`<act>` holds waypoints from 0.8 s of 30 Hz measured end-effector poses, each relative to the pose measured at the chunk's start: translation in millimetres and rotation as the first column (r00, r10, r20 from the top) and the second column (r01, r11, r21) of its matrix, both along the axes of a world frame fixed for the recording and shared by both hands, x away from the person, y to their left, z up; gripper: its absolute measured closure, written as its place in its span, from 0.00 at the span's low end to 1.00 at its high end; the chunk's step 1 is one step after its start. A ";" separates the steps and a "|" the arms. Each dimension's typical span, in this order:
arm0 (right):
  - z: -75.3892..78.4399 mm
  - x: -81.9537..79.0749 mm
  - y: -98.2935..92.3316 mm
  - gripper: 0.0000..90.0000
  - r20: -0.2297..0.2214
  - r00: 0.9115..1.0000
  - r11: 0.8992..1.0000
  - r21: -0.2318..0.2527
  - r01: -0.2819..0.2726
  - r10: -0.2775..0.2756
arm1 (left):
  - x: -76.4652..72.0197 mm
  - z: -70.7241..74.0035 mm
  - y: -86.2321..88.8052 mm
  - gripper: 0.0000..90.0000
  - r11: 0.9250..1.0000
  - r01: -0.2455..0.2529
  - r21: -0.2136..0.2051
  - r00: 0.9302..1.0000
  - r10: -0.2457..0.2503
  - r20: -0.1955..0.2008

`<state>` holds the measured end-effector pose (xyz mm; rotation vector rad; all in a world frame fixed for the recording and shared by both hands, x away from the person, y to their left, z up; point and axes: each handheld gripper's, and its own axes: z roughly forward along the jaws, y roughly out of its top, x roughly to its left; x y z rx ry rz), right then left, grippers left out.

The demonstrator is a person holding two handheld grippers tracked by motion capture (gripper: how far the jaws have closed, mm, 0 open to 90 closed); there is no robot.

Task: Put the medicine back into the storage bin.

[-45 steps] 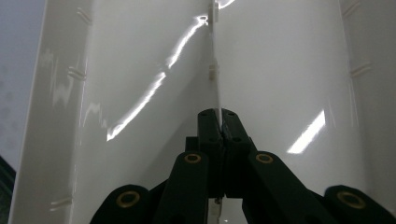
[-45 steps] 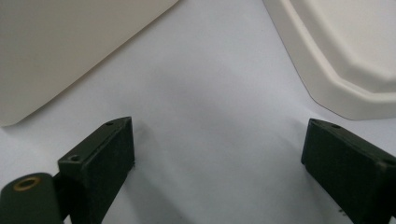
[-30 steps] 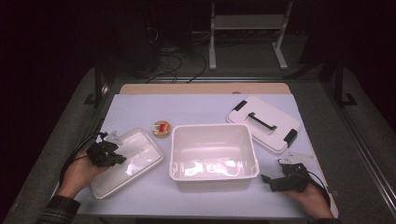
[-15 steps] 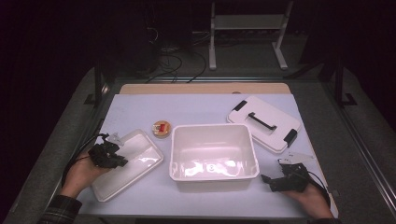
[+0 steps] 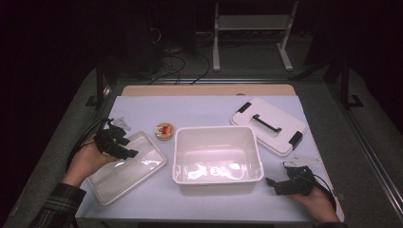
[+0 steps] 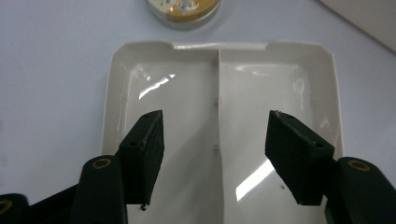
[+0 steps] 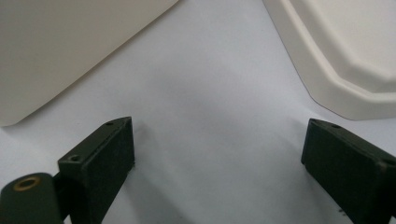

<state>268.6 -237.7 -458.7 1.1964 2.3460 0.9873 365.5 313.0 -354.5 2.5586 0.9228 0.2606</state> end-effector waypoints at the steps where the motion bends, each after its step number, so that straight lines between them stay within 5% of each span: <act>1: 0.0 0.0 0.0 0.10 0.000 1.000 1.000 0.000 0.000 0.000 | 2.6 1.2 -2.8 0.37 1.000 -0.002 0.002 1.000 0.002 0.001; 11: 0.0 0.1 -0.1 0.10 0.000 1.000 1.000 0.001 0.000 0.000 | 28.2 12.2 -26.0 0.21 1.000 0.019 -0.002 1.000 -0.019 0.006; 24: 0.0 0.2 -0.2 0.10 0.000 1.000 1.000 0.000 -0.001 0.001 | 57.2 13.5 -50.5 0.14 1.000 0.019 0.005 1.000 -0.019 0.010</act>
